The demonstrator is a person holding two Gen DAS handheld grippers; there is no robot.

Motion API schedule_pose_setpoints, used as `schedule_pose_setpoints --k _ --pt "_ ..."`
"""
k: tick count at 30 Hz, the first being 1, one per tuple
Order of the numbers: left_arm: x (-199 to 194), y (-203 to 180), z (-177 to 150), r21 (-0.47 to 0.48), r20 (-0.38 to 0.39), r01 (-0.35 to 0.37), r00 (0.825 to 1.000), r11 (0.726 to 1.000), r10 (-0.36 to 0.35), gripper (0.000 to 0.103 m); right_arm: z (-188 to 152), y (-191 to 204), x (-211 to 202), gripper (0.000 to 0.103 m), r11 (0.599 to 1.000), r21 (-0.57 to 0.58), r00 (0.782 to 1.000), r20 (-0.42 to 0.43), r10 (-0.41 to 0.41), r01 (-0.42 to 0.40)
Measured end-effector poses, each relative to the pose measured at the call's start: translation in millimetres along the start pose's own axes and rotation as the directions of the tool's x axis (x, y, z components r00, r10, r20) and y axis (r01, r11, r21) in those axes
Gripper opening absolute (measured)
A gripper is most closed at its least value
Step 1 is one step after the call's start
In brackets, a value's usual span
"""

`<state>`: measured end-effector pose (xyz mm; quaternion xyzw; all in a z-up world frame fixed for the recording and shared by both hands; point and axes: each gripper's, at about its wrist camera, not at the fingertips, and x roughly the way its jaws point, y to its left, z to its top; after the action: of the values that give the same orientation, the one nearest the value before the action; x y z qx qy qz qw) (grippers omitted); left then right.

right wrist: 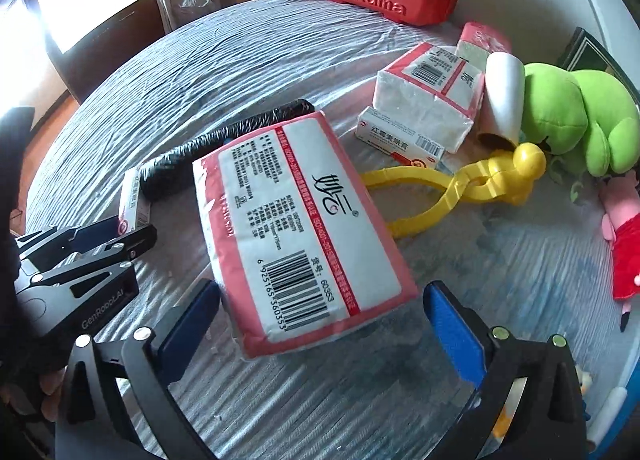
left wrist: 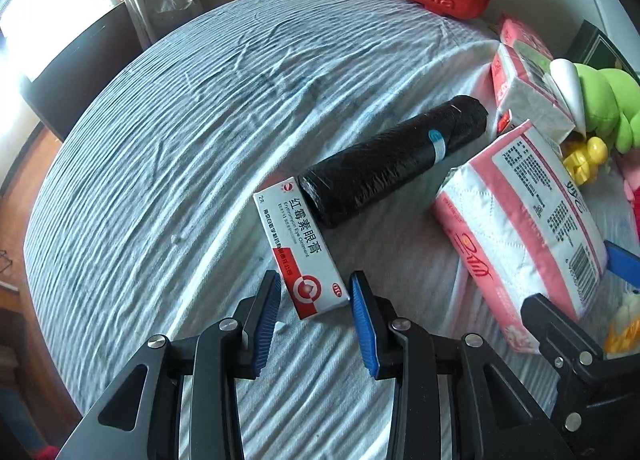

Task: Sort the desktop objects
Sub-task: 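Grasp the red-white medicine box with the left tool while the right tool grasps the pink tissue pack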

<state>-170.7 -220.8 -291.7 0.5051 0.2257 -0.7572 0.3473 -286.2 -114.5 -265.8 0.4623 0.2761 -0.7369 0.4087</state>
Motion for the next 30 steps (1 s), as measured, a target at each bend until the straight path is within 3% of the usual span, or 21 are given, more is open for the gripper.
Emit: schedule_pose_setpoints --k 5,13,21,30 --pt "-2.7 -2.9 -3.6 -0.004 0.007 -0.007 1.000 1.000 0.007 0.031 2.3 7.3 16.7 0.103 0.999 -0.038 1.000 -0.010 -0.010 0.009" --pt "-19.4 -3.0 -7.5 0.003 0.038 -0.015 0.999 1.000 0.015 0.030 -6.7 6.7 15.1 0.100 0.998 0.052 1.000 -0.013 0.028 -0.027" --pt "-55.3 -6.1 -24.7 0.017 0.093 -0.009 0.996 1.000 0.007 0.028 -24.5 5.5 -22.5 0.098 0.995 0.095 1.000 0.020 0.021 -0.023" --pt "-116.4 -14.2 -66.6 -0.006 0.165 -0.025 0.986 1.000 0.025 0.028 -58.3 9.3 -84.9 0.096 0.995 0.100 0.994 0.107 0.011 -0.022"
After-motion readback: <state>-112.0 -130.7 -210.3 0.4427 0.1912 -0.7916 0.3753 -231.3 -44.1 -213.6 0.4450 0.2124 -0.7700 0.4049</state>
